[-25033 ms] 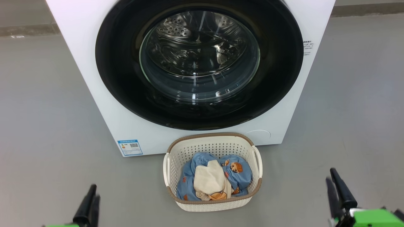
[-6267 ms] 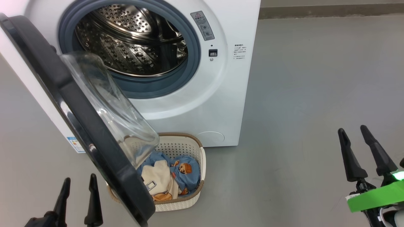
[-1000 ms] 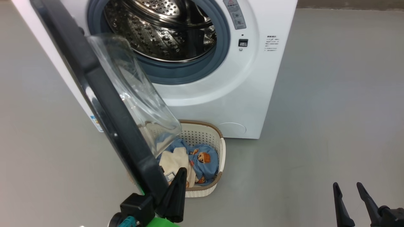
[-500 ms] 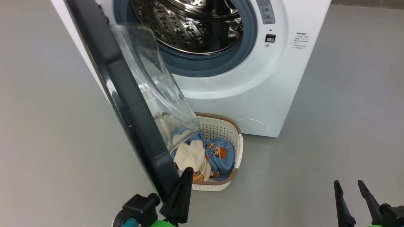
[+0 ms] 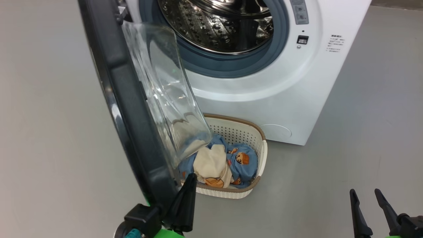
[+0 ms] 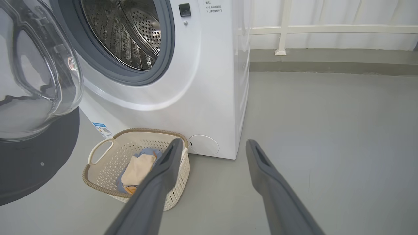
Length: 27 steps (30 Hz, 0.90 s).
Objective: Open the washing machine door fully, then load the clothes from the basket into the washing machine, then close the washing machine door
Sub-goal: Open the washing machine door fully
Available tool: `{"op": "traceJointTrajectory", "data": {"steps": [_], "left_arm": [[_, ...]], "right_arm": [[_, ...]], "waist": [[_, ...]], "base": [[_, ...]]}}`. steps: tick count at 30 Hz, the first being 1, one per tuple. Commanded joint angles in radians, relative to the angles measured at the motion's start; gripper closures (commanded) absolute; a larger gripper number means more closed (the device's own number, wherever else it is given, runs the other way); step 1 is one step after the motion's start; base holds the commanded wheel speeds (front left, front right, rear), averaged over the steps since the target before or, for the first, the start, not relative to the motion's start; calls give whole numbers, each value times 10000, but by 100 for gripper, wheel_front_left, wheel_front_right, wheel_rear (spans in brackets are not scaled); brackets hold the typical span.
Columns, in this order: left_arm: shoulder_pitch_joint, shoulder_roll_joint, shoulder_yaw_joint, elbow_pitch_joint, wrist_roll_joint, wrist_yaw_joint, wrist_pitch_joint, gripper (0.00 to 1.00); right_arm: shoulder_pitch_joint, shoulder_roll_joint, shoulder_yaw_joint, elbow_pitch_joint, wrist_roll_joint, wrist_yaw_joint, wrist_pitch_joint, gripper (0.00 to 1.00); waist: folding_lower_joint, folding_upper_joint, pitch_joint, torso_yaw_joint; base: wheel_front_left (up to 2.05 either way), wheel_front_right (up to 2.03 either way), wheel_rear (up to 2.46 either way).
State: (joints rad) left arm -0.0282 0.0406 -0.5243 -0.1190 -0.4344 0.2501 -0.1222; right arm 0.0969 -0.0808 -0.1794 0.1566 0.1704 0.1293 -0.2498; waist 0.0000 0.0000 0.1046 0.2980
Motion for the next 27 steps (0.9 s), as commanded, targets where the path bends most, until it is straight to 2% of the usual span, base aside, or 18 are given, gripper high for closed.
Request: {"op": "traceJointTrajectory", "data": {"steps": [1, 7, 14, 20, 27], "left_arm": [[-398, 186, 672, -144, 129, 254, -85, 100], [-275, 325, 969, -218, 90, 476, -140, 100], [-72, 603, 1767, -202, -82, 842, -400, 100], [78, 890, 2796, 54, -422, 1168, -679, 100], [-188, 1131, 3914, 1022, -708, 1310, -1097, 100]], "right_arm": [[-299, -167, 202, -206, 78, 14, -120, 0], [-323, -183, 208, -218, 81, 14, -120, 0], [-322, -222, 286, -208, 75, 14, -120, 0], [-288, -297, 375, -179, 95, 14, -120, 0], [-283, -344, 456, -114, 115, 14, -120, 0]], "waist": [[0, 0, 40, 163], [0, 0, 109, 603], [0, 0, 112, 900], [0, 0, 64, 874], [0, 0, -12, 609]], "base": [[0, 0, 0], [0, 0, 0], [0, 0, 0], [0, 0, 0], [0, 0, 0]]}}
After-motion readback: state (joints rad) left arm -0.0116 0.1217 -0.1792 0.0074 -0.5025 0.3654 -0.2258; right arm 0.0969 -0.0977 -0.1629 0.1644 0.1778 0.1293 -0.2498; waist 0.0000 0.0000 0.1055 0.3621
